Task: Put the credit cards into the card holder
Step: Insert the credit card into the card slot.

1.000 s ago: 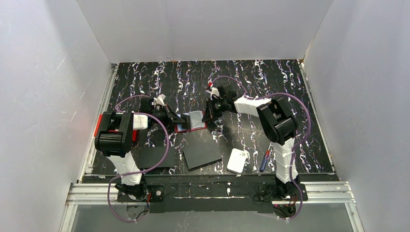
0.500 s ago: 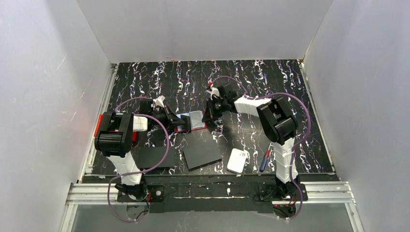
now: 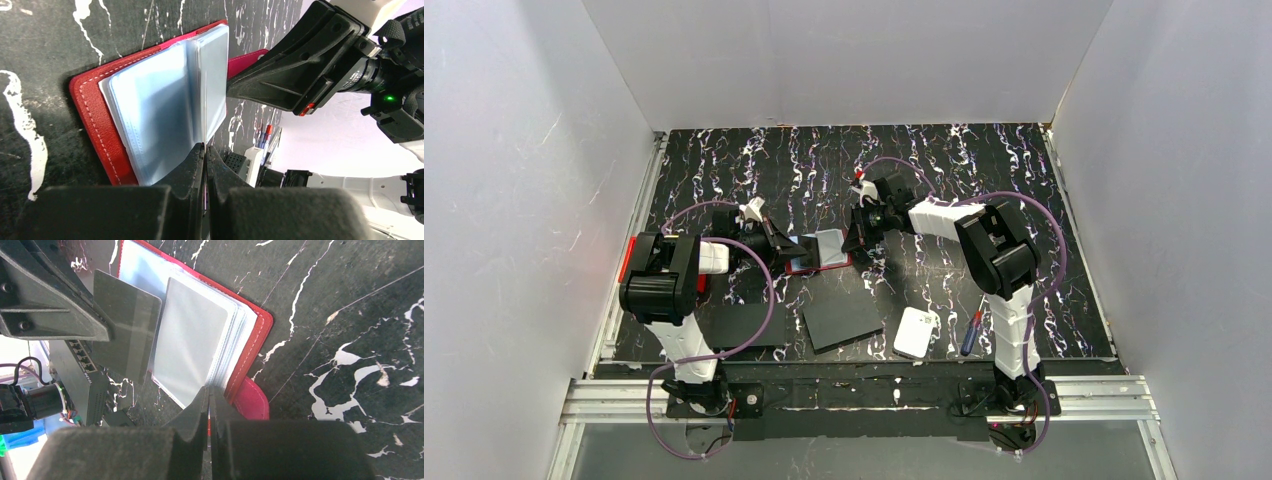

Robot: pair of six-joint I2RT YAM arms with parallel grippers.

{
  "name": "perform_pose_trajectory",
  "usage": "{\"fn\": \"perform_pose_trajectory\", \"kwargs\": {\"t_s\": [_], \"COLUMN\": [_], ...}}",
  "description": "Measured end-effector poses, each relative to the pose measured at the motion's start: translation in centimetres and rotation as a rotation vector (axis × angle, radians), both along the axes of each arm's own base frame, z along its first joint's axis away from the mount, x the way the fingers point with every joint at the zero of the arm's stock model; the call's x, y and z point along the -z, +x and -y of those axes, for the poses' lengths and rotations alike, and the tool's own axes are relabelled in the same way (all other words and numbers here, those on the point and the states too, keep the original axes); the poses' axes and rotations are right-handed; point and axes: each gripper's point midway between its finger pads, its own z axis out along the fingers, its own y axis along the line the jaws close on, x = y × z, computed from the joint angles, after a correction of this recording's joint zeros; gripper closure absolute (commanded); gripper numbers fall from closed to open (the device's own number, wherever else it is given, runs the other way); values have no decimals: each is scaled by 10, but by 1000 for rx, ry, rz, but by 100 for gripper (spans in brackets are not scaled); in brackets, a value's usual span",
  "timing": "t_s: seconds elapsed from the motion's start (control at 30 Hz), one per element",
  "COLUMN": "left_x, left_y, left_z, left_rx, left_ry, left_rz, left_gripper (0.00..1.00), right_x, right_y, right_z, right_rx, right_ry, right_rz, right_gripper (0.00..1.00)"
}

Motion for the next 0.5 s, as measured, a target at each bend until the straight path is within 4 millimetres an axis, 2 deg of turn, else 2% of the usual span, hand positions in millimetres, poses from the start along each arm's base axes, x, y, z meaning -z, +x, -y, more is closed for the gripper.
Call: {"fn": "perform_pose_trajectory", "kwargs": {"t_s": [0.33,0.5], "left_x": [-5,3], "left_y": [2,-6], "left_z": [2,0], "left_rx": [0,-15], "left_ry": [-22,-24], "left_rz": [9,-29], "left_gripper": [100,100], "right_x": [0,0], "right_y": [0,-1], "right_z": [0,0], "right_rx": [-3,-4], "right_ry": [3,4], "right_rz": [-1,-2], "right_gripper": [93,93]}}
